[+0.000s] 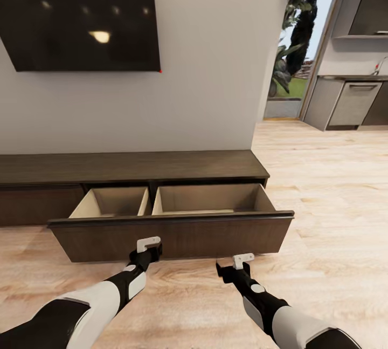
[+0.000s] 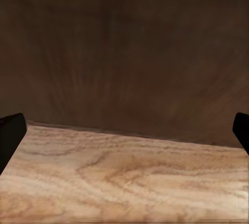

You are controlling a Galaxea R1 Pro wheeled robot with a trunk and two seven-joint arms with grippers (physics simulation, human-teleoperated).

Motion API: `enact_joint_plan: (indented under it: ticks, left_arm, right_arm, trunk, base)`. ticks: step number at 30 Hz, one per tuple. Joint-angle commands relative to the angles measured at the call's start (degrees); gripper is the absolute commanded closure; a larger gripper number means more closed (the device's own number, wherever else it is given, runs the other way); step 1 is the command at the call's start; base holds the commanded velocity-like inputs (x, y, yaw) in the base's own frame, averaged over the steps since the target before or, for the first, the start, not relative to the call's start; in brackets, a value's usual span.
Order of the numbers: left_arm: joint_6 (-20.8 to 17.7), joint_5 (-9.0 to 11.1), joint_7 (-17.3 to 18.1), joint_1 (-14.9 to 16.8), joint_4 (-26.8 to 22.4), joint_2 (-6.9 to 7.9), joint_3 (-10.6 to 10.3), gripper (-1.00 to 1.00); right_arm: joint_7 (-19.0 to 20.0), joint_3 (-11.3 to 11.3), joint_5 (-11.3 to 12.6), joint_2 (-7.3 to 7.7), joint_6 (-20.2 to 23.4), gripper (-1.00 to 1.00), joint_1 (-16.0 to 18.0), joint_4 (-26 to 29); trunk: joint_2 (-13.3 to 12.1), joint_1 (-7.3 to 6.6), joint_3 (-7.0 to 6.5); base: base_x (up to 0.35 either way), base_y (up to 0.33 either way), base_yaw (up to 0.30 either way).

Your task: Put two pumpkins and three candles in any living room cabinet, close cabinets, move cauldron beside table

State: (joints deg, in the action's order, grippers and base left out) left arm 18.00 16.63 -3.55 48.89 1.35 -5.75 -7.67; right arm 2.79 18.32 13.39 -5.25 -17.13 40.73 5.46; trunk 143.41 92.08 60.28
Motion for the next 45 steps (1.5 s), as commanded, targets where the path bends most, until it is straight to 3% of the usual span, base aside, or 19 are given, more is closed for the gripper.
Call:
enact_joint_plan:
  ticks: [1,10,27,45]
  left_arm:
    - [0.3,0.3,-0.2,0.1,0.1,-0.03,-0.5,-1.00]
    - [0.4,0.0,-0.1,0.1,0.1,-0.05,-0.5,-1.00]
    - [0.3,0.1,-0.1,0.1,0.2,-0.05,-0.4,-1.00]
    - [0.3,0.1,-0.1,0.1,0.2,-0.01,-0.4,-1.00]
  right_arm:
    - [0.3,0.2,0.6,0.00,-0.4,-1.00,0.1,-0.1]
    - [0.3,0.2,0.6,-0.02,-1.0,-1.00,0.1,-0.2]
    - [0.3,0.2,0.7,-0.02,-2.2,-1.00,0.1,-0.2]
    - [0.3,0.1,0.7,-0.02,-2.2,-1.00,0.1,-0.2]
  trunk:
    - [0.0,0.01,0.28]
    - [0.2,0.24,2.27]
    - [0.2,0.24,2.27]
    - [0.2,0.24,2.27]
  base:
    - [0.000,0.000,0.000]
    - [0.000,0.000,0.000]
    - [0.015,0.000,0.000]
    - [0.274,0.000,0.000]
